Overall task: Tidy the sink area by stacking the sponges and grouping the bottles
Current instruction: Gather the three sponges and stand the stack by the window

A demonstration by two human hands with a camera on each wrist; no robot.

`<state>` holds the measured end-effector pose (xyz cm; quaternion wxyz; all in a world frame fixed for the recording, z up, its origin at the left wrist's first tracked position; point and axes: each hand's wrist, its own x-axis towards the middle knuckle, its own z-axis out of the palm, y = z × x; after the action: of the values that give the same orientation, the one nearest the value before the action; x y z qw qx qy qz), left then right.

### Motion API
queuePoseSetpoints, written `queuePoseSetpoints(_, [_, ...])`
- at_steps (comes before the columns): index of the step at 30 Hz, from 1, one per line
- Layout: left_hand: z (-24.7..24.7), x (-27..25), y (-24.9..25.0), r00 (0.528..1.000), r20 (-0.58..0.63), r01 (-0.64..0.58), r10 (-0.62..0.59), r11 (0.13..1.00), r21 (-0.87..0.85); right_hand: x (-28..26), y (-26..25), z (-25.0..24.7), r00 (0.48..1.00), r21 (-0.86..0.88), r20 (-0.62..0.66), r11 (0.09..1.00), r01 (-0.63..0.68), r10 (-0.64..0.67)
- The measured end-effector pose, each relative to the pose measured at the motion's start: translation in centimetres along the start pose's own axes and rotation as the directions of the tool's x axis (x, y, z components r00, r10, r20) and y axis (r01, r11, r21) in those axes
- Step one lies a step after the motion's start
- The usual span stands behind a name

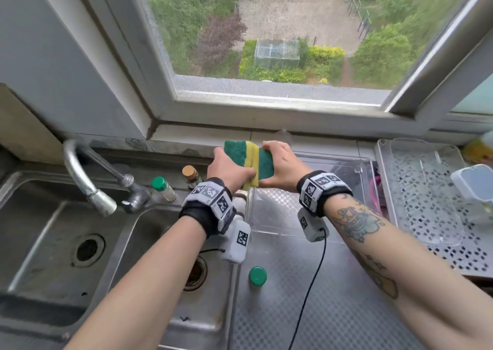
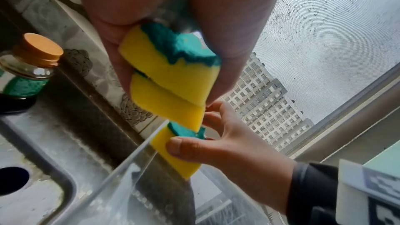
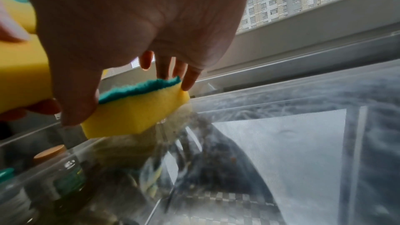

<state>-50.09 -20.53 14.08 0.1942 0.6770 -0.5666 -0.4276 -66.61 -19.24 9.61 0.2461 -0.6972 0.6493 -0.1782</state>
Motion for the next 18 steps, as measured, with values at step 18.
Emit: queuePoseSetpoints(18, [5.1,1.3,5.6,0.996,0.078,0.017,-0.039,0.966,0.259,-2.4,2.5,-0.5,0.986,0.270,0.036,0.949,-0.166,0.162])
